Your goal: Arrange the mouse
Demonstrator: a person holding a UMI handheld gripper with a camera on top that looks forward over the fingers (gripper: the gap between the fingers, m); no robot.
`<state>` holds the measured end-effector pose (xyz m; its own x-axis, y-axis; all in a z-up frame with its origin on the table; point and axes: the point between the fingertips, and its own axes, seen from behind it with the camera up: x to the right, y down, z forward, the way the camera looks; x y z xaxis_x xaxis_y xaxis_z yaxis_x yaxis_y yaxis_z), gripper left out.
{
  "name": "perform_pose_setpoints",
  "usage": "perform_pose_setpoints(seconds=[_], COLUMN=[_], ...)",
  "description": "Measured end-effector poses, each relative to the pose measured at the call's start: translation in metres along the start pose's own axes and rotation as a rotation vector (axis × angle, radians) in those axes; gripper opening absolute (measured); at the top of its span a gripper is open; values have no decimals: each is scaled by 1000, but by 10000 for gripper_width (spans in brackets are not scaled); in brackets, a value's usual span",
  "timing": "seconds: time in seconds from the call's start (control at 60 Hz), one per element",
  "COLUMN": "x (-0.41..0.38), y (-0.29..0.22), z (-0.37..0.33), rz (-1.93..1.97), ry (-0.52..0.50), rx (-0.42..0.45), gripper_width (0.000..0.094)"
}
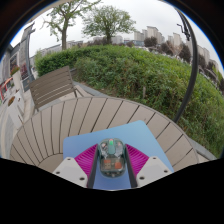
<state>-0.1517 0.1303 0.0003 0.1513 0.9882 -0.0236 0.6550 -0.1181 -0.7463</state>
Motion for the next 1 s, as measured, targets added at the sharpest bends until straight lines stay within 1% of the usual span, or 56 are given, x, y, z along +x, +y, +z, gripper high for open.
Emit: perform_pose_setpoints(seconds=[0.033,0.1,0.15,0.233,0.317,0.4,0.5,0.583,0.667,0.783,0.9,1.0], x=[-1,4,9,17,19,17,3,-2,-10,-22,-30,-41], y=[8,12,9,5,4,15,32,54,72,97,117,132], z=[4,2,-7,-40,-99,-170,-257,-320,-369,-408,-423,-425], rz=[7,17,24,49,74,91,101,104,93,103,93,92], ry=[-4,6,26,63,87,111,108,141,165,203,240,229], rx=[-21,-36,-34,-38,-37,-75,-86,-102,-96,-85,-78,-97], gripper_width=[532,742,865,851,849,850,847,850,851,849,856,855])
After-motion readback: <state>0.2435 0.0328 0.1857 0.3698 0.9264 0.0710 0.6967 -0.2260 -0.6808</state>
